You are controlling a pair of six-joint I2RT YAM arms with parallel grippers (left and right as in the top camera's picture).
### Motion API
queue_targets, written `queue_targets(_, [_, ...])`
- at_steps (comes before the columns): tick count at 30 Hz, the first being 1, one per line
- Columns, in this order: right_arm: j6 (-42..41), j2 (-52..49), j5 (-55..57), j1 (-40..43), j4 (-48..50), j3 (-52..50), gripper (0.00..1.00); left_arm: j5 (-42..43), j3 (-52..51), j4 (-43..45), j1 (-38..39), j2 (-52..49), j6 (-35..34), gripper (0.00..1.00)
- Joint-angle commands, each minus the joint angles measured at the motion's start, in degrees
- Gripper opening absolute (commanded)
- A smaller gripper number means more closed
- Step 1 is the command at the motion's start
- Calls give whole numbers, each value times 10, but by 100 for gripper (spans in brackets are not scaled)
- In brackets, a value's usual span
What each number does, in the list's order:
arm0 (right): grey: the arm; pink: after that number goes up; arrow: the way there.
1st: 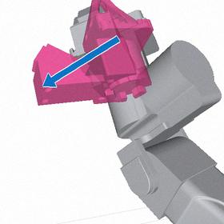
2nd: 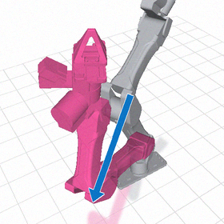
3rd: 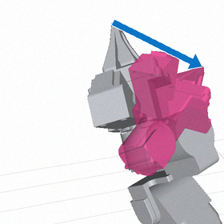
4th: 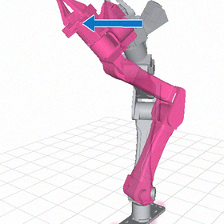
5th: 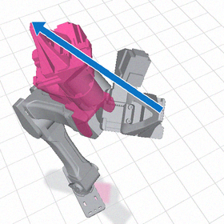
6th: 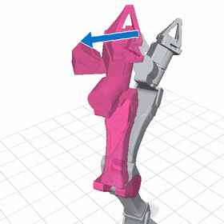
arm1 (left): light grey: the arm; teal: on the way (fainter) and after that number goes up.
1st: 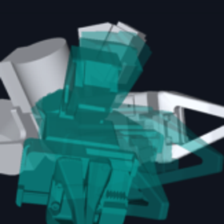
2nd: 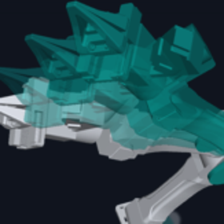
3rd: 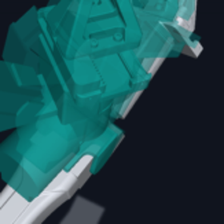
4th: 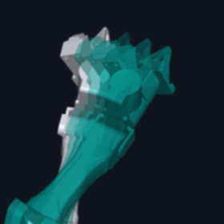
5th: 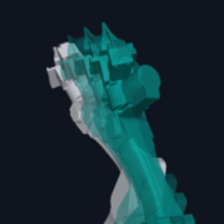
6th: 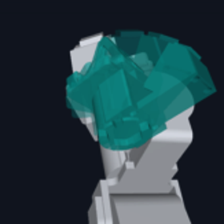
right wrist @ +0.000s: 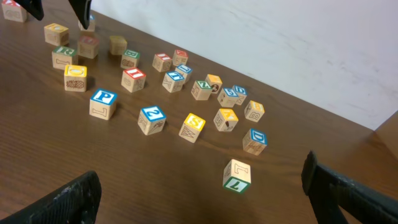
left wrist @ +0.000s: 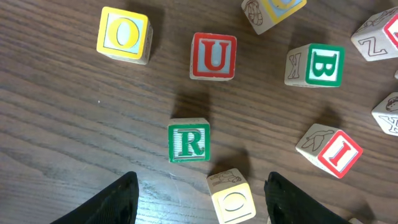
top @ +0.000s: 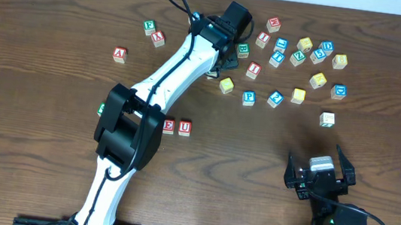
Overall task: Spell out NEURIPS
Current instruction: 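Lower the left gripper and close it on the green R block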
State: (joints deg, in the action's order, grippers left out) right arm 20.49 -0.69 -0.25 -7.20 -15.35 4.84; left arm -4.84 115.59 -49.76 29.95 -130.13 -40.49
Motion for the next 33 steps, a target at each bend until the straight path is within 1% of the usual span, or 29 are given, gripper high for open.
queue_targets(1, [-7,4,-1,8,-2,-1,99,-10,18,0,-1,-24,-3,64])
queue_targets(9, [-7,4,-1,8,-2,-1,99,-10,18,3,-1,-45,-3,64])
queue_targets(14, [-7,4,-1,8,-2,-1,99,-33,18,4,-3,-45,-1,64])
queue_targets(19, [-7,4,-1,8,-2,-1,99,-33,17,3,-7,-45,3,64])
queue_targets(23, [-7,4,-1,8,-2,-1,99,-33,17,3,-8,-45,21,64])
queue_targets(33, [-7,4,-1,8,-2,-1,99,-33,17,3,-7,-45,23,64])
